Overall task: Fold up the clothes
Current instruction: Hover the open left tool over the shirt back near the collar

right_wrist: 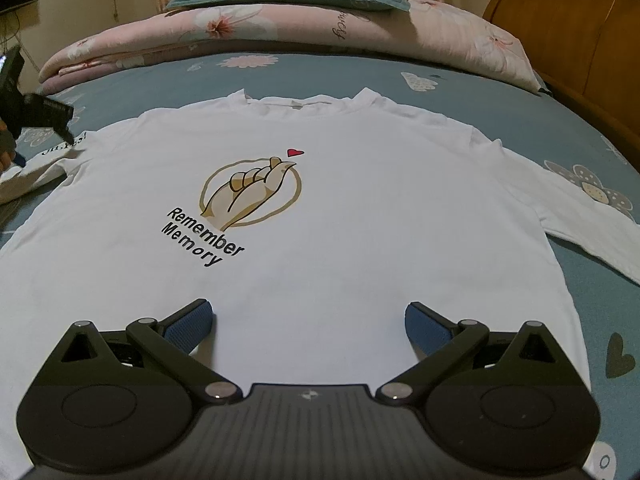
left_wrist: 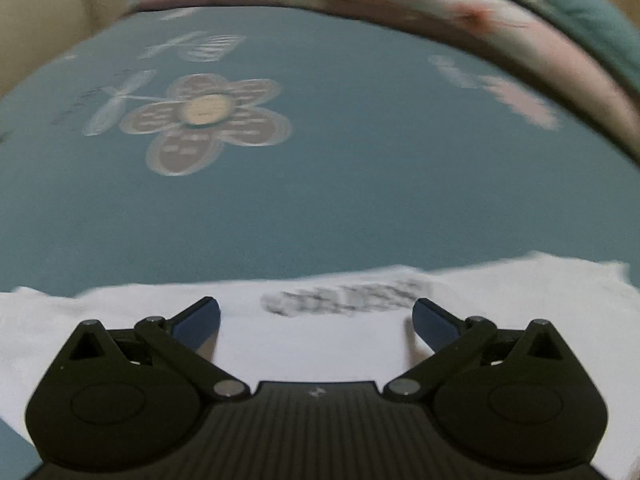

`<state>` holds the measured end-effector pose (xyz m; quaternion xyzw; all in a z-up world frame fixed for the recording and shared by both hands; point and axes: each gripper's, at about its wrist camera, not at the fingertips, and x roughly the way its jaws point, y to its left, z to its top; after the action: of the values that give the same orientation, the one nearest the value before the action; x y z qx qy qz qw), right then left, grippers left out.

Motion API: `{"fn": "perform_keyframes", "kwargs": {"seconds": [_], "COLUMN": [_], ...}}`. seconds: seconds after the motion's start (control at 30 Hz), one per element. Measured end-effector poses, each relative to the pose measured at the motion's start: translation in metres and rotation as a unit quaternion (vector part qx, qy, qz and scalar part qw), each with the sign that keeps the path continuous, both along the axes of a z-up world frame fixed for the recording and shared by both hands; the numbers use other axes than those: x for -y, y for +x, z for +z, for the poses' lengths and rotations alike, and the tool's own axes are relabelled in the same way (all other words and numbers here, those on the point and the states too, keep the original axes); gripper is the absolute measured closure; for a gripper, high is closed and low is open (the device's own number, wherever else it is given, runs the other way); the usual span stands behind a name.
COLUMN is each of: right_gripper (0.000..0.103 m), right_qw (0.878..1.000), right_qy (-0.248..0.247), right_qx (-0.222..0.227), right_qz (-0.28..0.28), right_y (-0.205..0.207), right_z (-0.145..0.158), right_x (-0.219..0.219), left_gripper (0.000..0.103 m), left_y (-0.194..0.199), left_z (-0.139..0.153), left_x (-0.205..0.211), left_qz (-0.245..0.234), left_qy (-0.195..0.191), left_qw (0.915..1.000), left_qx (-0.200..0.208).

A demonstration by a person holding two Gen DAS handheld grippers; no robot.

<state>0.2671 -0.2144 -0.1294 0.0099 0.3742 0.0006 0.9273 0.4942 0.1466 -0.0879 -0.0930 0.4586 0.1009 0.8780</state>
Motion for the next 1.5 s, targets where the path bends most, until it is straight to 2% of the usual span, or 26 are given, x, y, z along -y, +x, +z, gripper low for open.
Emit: {"fn": "perform_keyframes", "kwargs": {"seconds": [0.1, 0.17, 0.23, 0.3, 0.47, 0.6, 0.67, 0.77, 0.87, 1.0, 1.07, 1.13, 1.27, 1.33, 1.4, 1.5], "right_gripper": [0.000, 0.000, 0.000, 0.000, 0.000, 0.000, 0.000, 0.000, 0.000, 0.000, 0.000, 0.000, 0.000, 0.000, 0.000, 0.000], "right_qw": [1.000, 1.000, 1.000, 1.000, 1.000, 1.000, 1.000, 1.000, 1.000, 1.000, 1.000, 1.000, 1.000, 1.000, 1.000, 1.000], "right_qy": [0.000, 0.000, 0.000, 0.000, 0.001, 0.002, 0.002, 0.003, 0.002, 0.003, 0.003, 0.003, 0.006, 0.006, 0.007, 0.007], "right_qx": [0.000, 0.000, 0.001, 0.001, 0.000, -0.003, -0.005, -0.006, -0.006, -0.006, -0.007, -0.007, -0.010, -0.010, -0.011, -0.011], "right_qz": [0.000, 0.001, 0.001, 0.002, 0.003, 0.005, 0.005, 0.003, 0.002, 0.000, 0.000, 0.000, 0.001, 0.001, 0.000, 0.000], "right_y": [0.000, 0.000, 0.000, -0.001, 0.000, 0.000, 0.001, 0.001, 0.001, 0.002, 0.002, 0.002, 0.002, 0.003, 0.002, 0.003], "right_z": [0.000, 0.000, 0.000, -0.001, 0.000, 0.000, 0.000, 0.000, 0.000, 0.000, 0.000, 0.000, 0.001, 0.001, 0.001, 0.001], "right_x": [0.000, 0.000, 0.001, 0.001, 0.002, 0.002, 0.002, 0.002, 0.001, 0.001, 0.001, 0.001, 0.002, 0.002, 0.002, 0.002], "left_gripper": [0.001, 0.001, 0.001, 0.000, 0.000, 0.001, 0.001, 0.001, 0.001, 0.001, 0.001, 0.001, 0.001, 0.001, 0.001, 0.001], "left_y": [-0.004, -0.001, 0.006, 0.017, 0.049, 0.043, 0.024, -0.013, -0.042, -0.055, -0.058, -0.056, -0.052, -0.061, -0.069, -0.069], "left_z": [0.006, 0.000, -0.010, -0.019, -0.023, -0.011, -0.001, 0.016, 0.029, 0.030, 0.028, 0.019, -0.007, -0.012, -0.011, -0.003], "left_x": [0.024, 0.042, 0.053, 0.055, 0.045, 0.045, 0.043, 0.040, 0.047, 0.065, 0.071, 0.075, 0.067, 0.061, 0.054, 0.051], "left_qz": [-0.054, -0.075, -0.068, -0.058, -0.035, -0.035, -0.037, -0.068, -0.112, -0.153, -0.164, -0.168, -0.152, -0.155, -0.157, -0.142], "left_qy": [-0.026, -0.018, 0.016, 0.047, 0.047, 0.040, 0.032, -0.034, -0.089, -0.118, -0.114, -0.109, -0.134, -0.124, -0.124, -0.107], "left_qw": [0.9982, 0.9967, 0.9966, 0.9965, 0.9979, 0.9981, 0.9986, 0.9970, 0.9894, 0.9811, 0.9796, 0.9798, 0.9788, 0.9799, 0.9796, 0.9836], "left_qx": [-0.002, -0.026, -0.043, -0.035, -0.029, -0.030, -0.017, 0.013, 0.025, 0.018, 0.023, 0.010, -0.032, -0.021, -0.018, -0.027]}}
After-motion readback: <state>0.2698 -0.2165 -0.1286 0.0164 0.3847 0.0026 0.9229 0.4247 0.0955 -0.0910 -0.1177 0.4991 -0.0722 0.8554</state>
